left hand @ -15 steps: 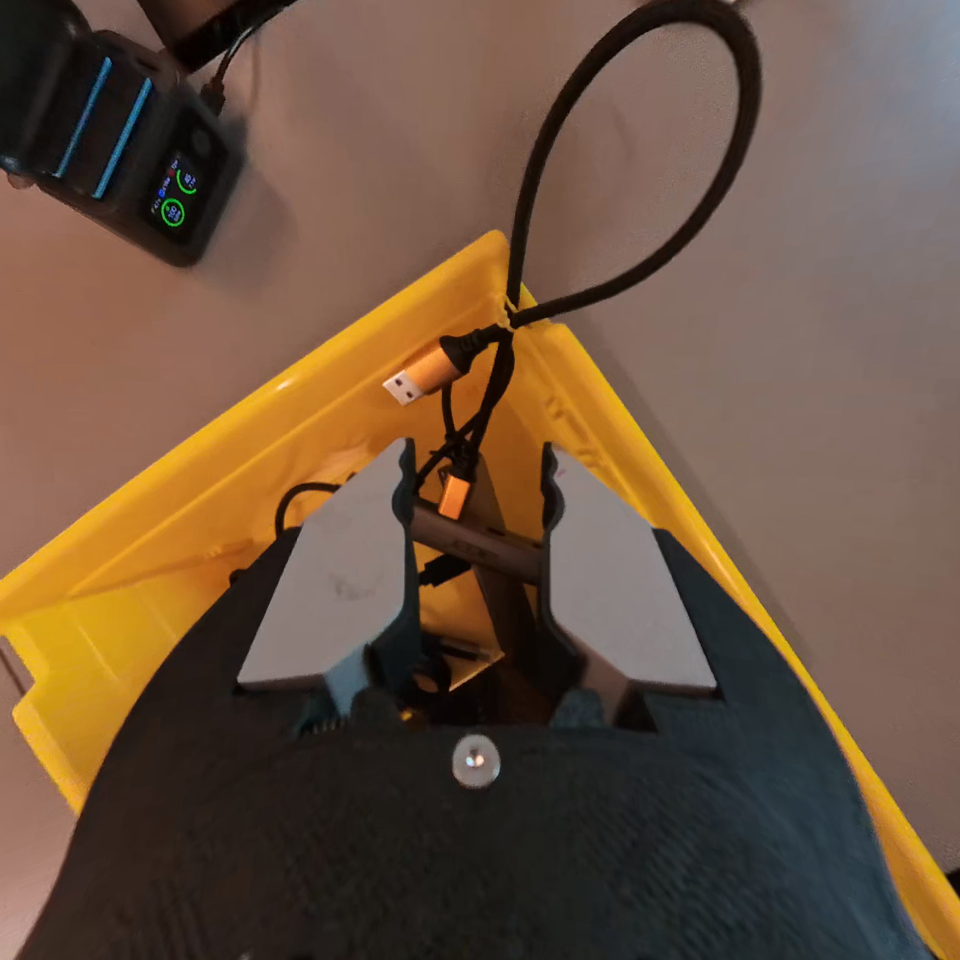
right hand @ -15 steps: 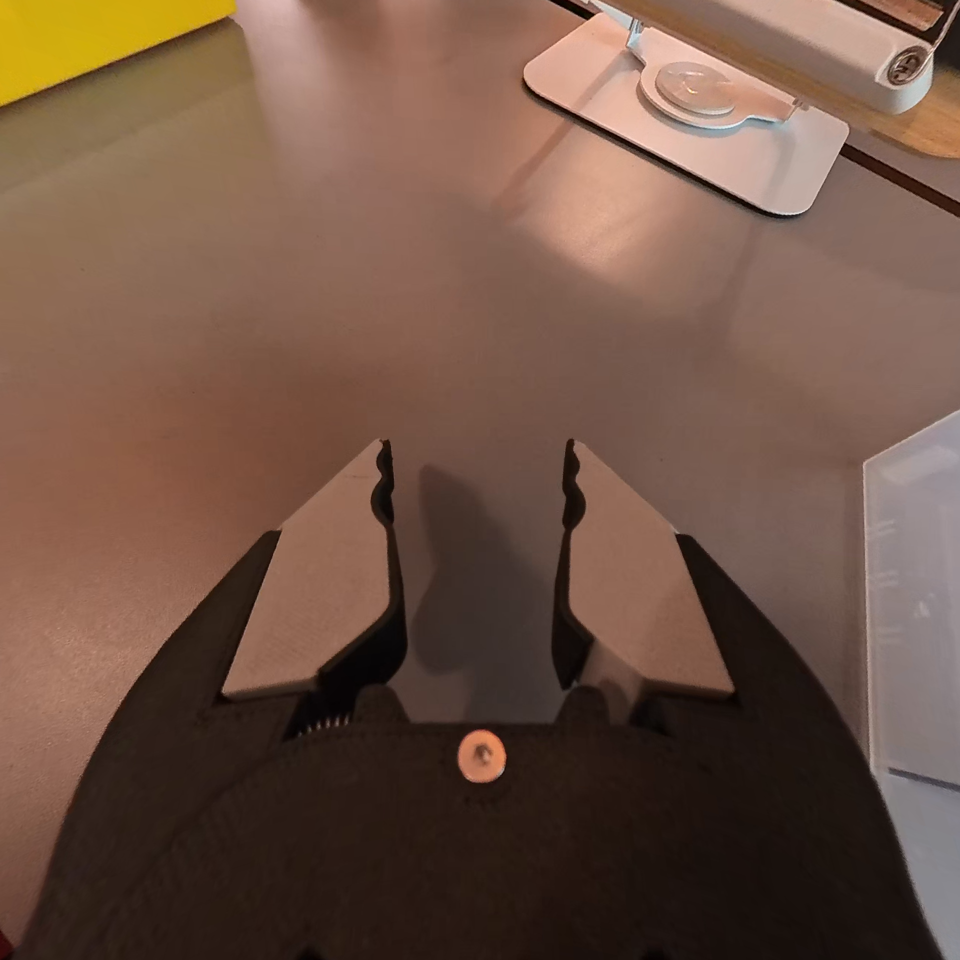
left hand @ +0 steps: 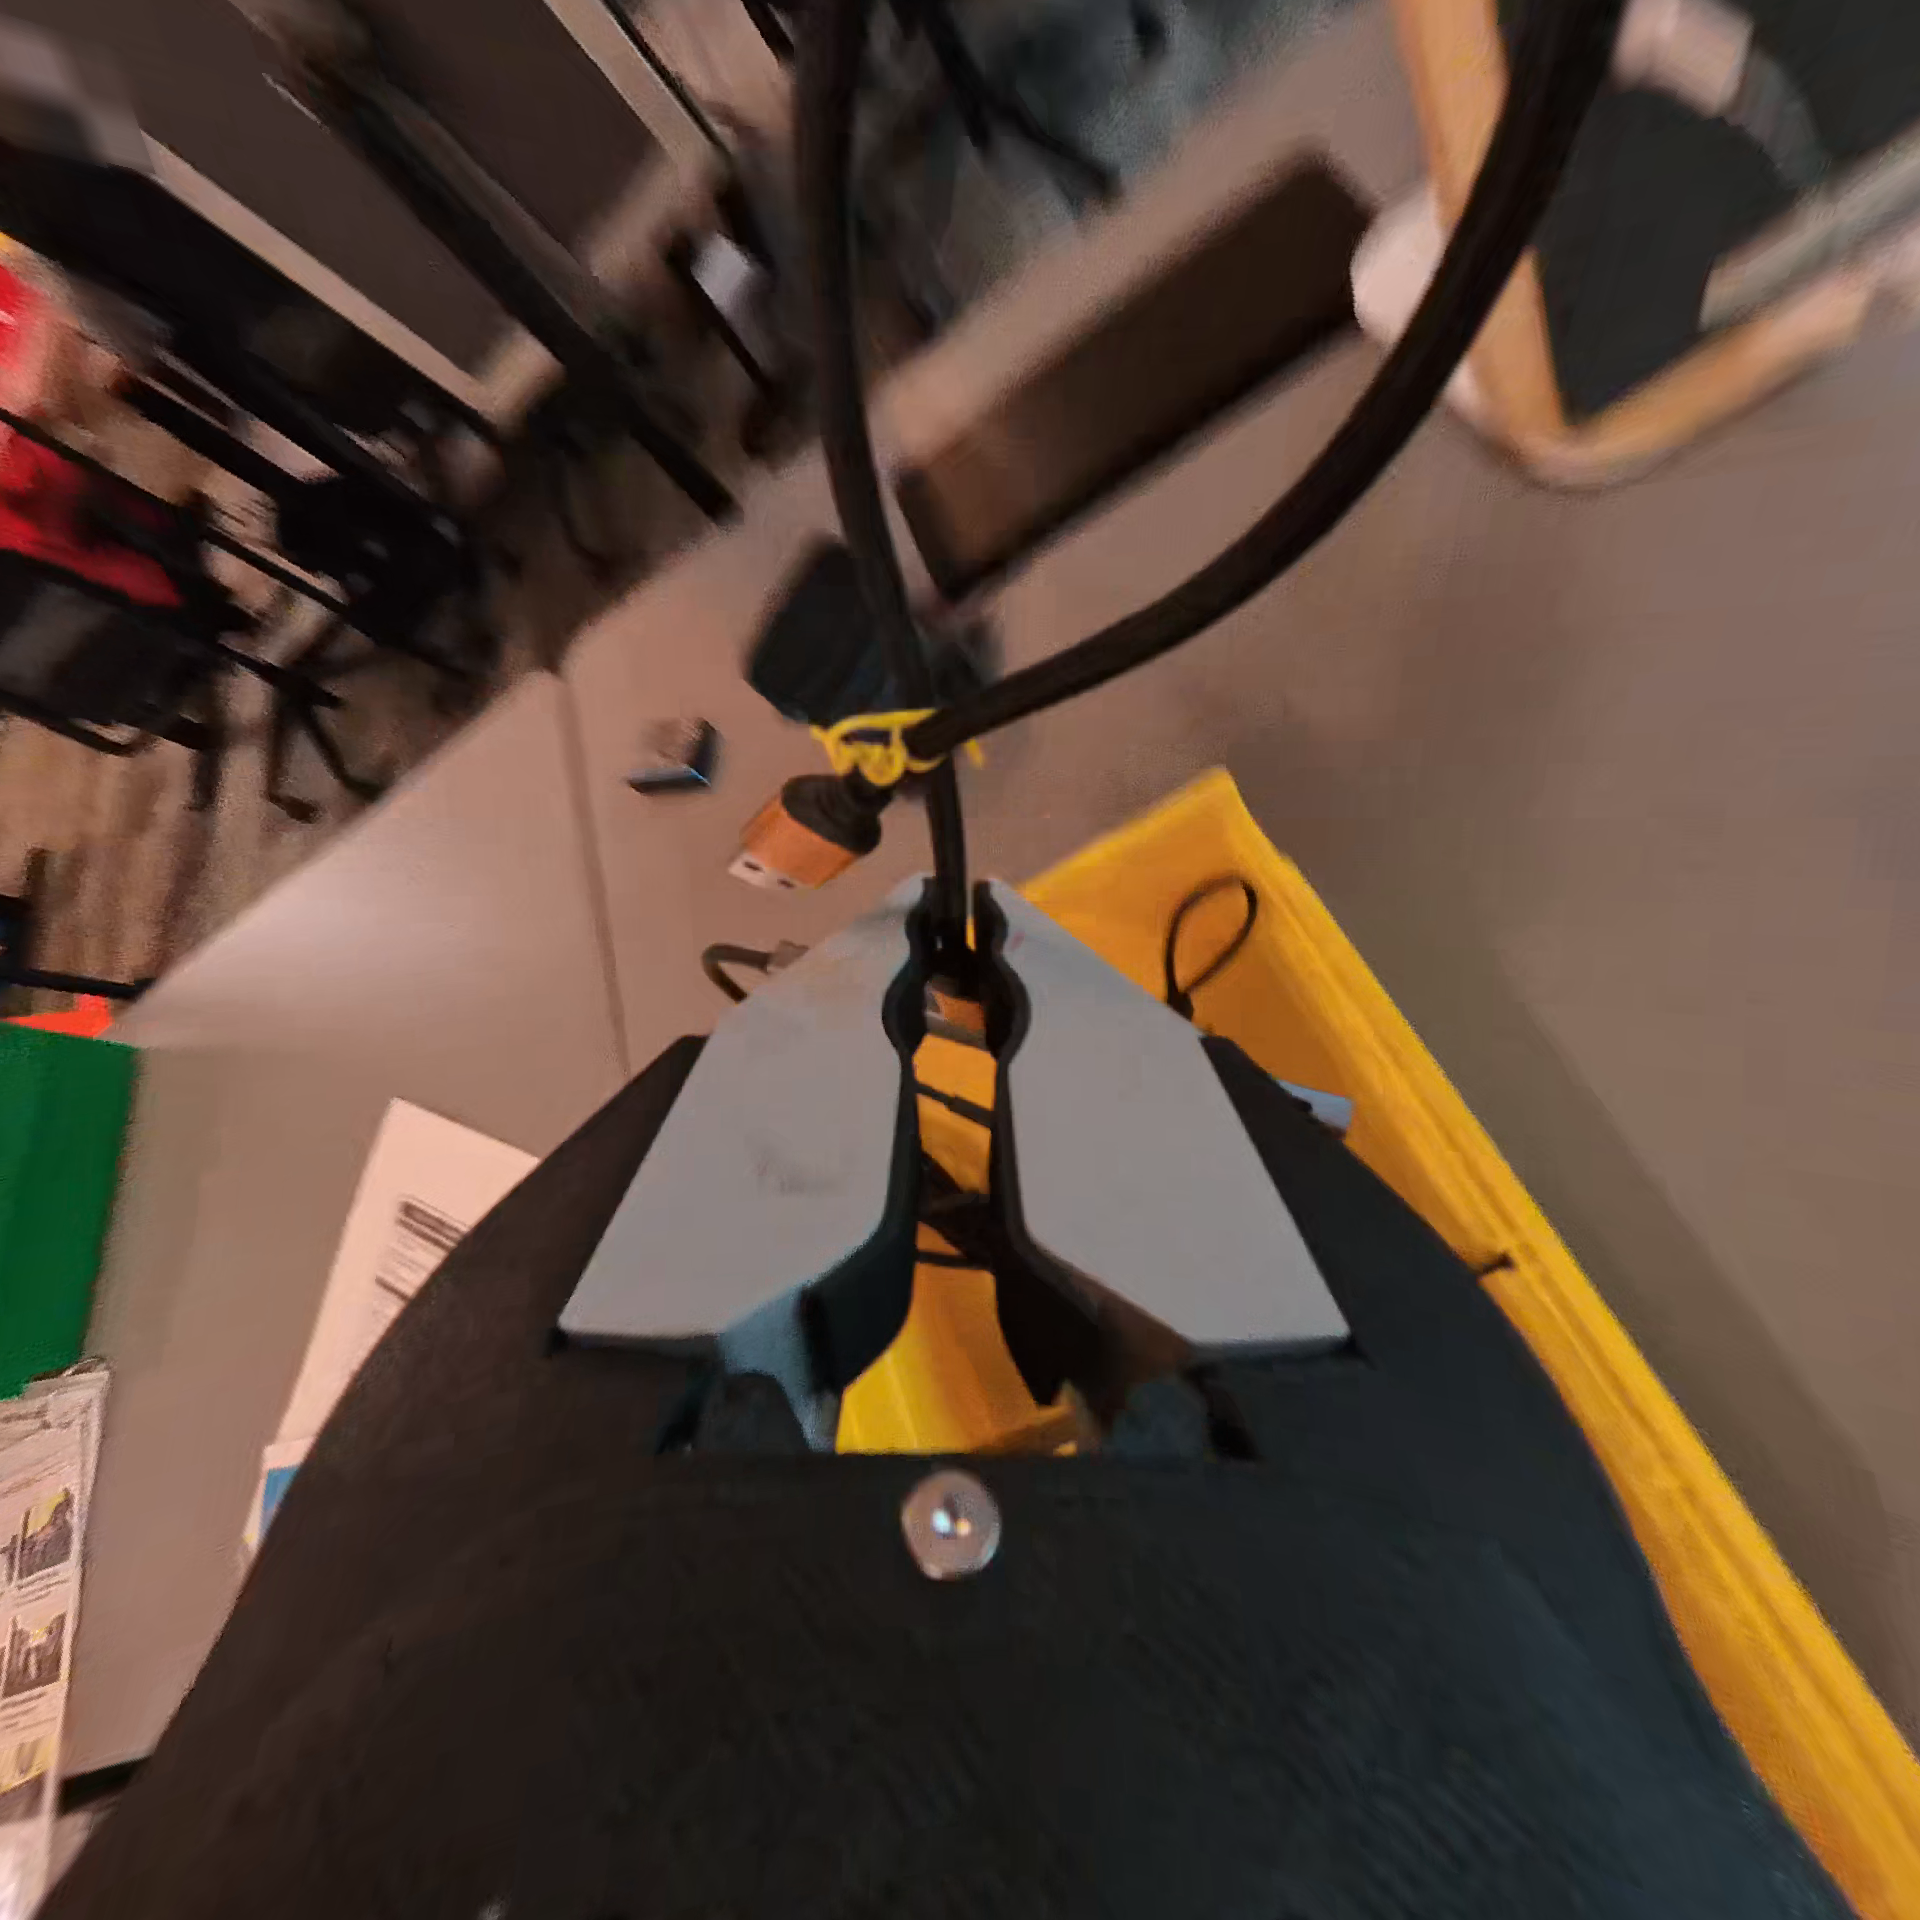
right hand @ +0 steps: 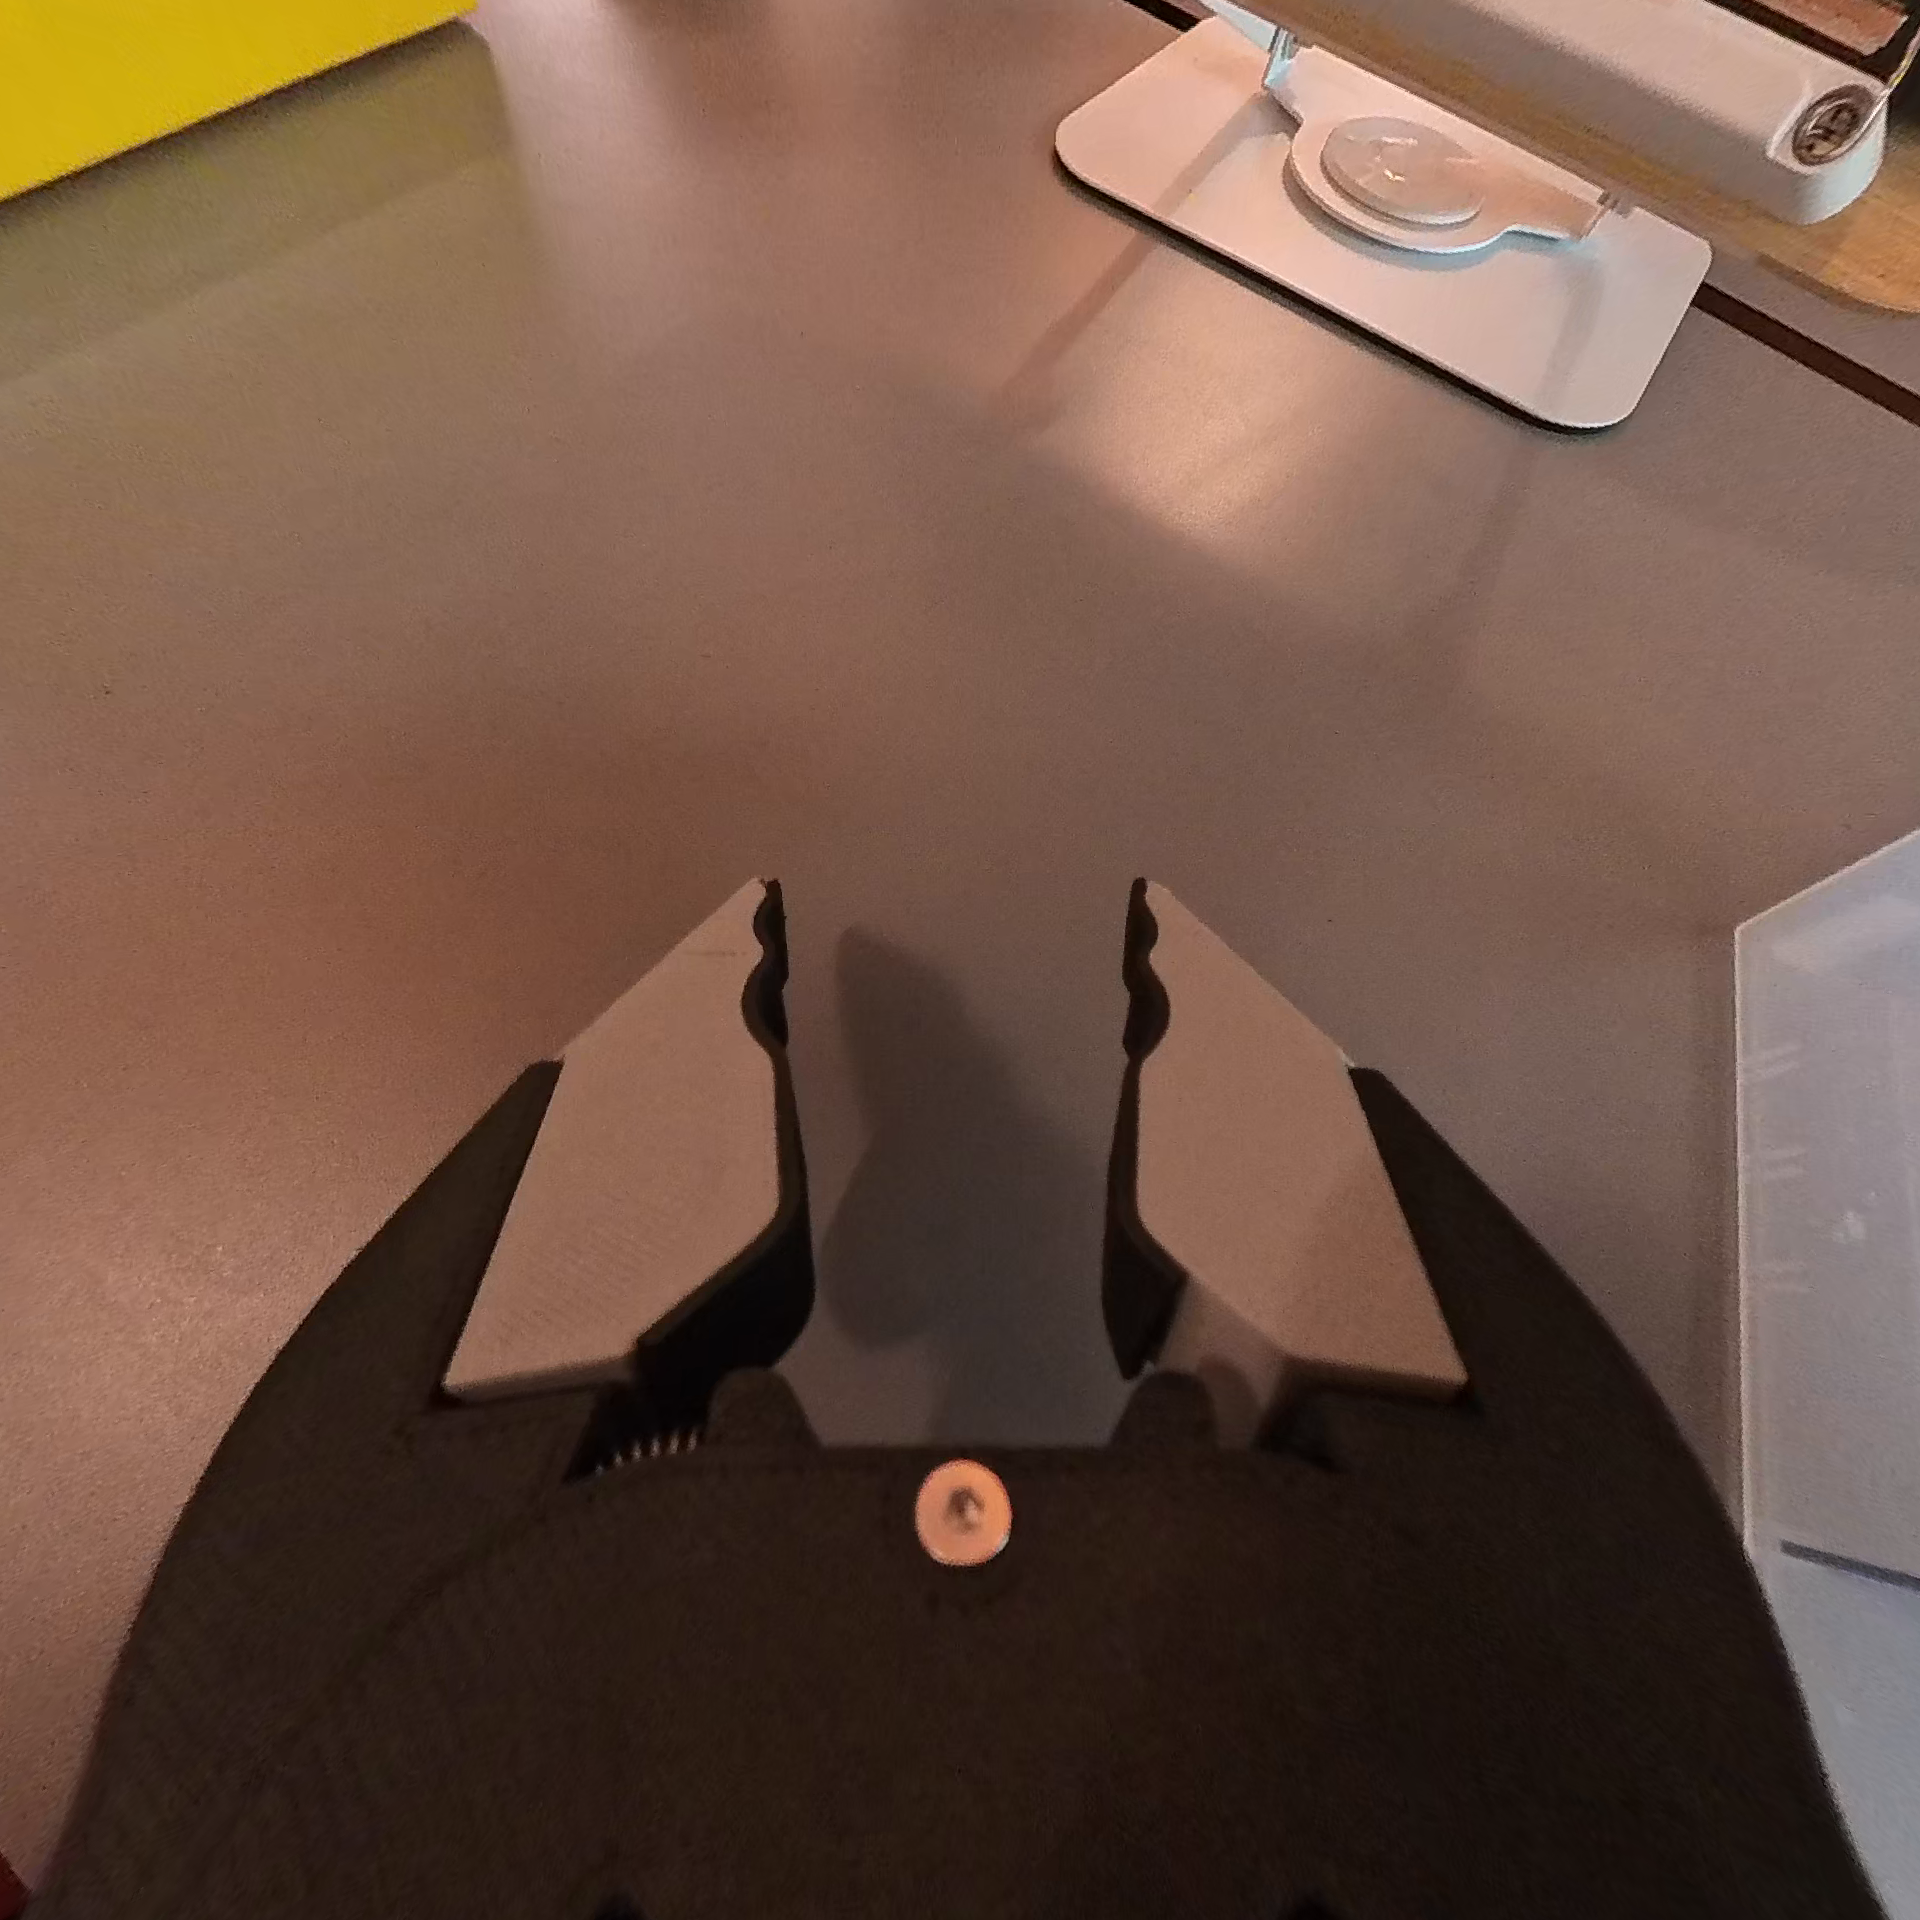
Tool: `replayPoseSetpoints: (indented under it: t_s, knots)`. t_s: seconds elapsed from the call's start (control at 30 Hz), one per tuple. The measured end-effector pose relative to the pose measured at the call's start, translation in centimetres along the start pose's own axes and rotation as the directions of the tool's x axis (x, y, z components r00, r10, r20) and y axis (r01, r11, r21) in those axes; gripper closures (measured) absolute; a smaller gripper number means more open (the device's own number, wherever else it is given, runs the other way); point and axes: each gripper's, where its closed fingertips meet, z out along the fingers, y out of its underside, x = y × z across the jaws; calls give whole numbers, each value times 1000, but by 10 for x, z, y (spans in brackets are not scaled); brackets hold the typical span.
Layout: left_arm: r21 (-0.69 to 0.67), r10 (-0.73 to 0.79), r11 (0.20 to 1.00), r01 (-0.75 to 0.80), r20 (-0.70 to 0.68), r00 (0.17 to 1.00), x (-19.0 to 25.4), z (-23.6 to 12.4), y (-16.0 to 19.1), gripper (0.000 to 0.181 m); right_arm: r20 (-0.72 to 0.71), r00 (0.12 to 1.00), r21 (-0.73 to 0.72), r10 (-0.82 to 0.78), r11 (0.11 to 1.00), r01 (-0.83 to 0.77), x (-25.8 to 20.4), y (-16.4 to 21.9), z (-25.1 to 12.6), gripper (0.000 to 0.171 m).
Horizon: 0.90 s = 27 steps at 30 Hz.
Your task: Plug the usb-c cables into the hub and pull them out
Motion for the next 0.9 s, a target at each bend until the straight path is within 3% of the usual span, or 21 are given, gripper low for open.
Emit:
replayPoseSetpoints:
  t_s: [0.03,0.2,0.3,0.4,0.5,0.67,0.77,0.9]
  knots:
    - [79,-28,997,25,36,999,-10,-21,-18,178,-2,1000,-1,-1,1000,1,0,0,0,108]
    - [369,9,929,-18,28,1000,12,-119,-95,178,-16,1000,7,-4,1000,4,1,-1,-1,108]
    - [470,104,881,-58,-73,992,68,-157,-126,178,-14,1000,44,-10,999,11,0,-5,-5,107]
    - [532,197,845,-54,-216,956,141,-171,-138,178,25,1000,105,-7,994,4,-6,-13,-11,106]
    - [537,248,843,-18,-359,900,217,-157,-129,178,106,994,178,10,984,-29,-17,-21,-19,102]
    - [468,254,883,-11,-458,852,312,-95,-97,179,286,958,287,36,950,-121,-34,-36,-35,101]
    - [427,208,904,34,-506,837,347,-70,-86,180,387,921,345,32,922,-177,-42,-45,-47,91]
    - [411,158,907,90,-531,832,370,-57,-86,180,409,911,366,59,904,-223,-39,-49,-51,85]
